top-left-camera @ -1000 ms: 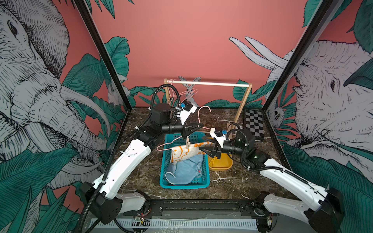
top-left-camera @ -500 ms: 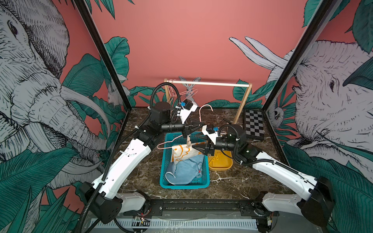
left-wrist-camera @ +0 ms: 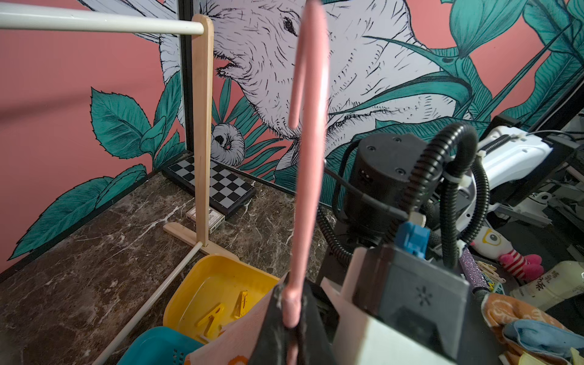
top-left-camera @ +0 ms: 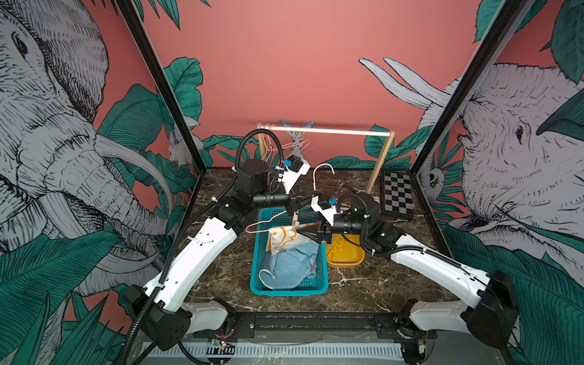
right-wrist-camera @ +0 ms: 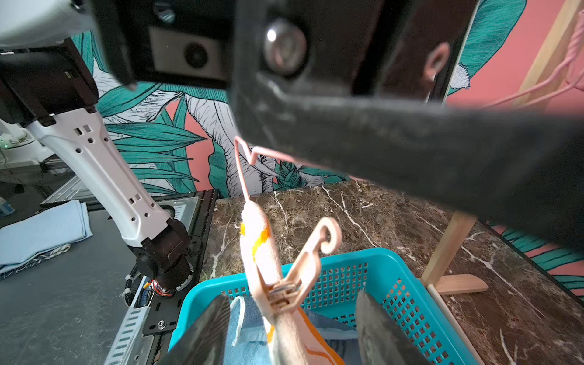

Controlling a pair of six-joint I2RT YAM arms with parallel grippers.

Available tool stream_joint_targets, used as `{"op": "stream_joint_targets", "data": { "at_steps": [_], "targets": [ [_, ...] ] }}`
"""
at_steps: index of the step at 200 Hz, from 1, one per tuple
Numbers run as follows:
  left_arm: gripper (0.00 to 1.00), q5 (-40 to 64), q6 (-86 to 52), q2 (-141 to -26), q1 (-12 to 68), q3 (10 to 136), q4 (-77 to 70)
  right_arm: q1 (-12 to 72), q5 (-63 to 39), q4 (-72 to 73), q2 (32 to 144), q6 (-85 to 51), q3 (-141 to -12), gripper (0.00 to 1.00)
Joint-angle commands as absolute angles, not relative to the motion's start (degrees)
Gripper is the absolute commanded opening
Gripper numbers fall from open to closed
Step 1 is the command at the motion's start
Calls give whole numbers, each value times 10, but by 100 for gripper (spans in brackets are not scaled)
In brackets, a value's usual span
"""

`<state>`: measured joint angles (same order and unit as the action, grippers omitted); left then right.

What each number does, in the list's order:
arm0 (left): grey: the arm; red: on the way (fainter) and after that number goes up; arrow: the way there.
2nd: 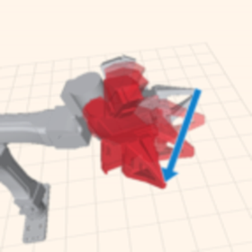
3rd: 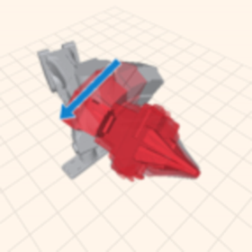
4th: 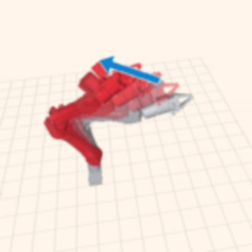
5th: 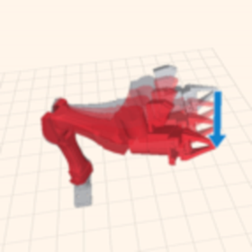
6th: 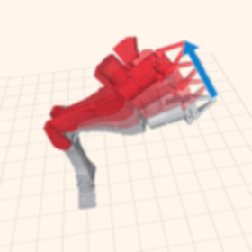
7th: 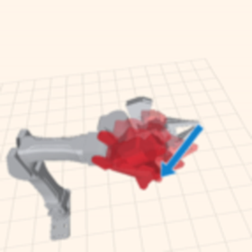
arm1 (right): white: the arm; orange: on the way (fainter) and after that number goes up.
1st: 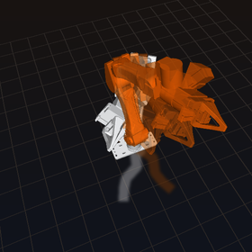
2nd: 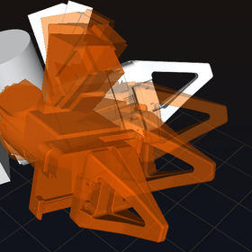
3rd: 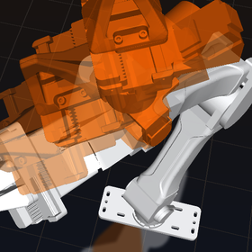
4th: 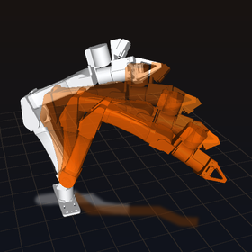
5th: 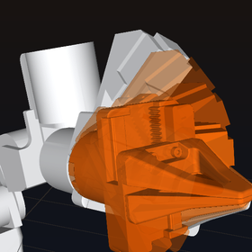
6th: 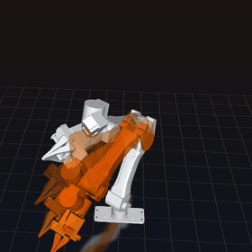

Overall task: Remove the clothespins securing towels to the hanger
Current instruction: Remove the clothespin from the hanger.

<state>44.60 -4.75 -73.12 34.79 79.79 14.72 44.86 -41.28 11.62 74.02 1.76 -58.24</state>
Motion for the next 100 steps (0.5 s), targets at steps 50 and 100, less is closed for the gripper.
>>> {"op": "stream_joint_targets", "data": {
  "at_steps": [50, 100],
  "targets": [
    [0, 431, -59, -728, 353, 824, 129, 461, -454, 137, 746, 29, -609, 61],
    [0, 410, -73, -721, 353, 810, 102, 466, -468, 146, 740, 33, -596, 53]
  ]
}}
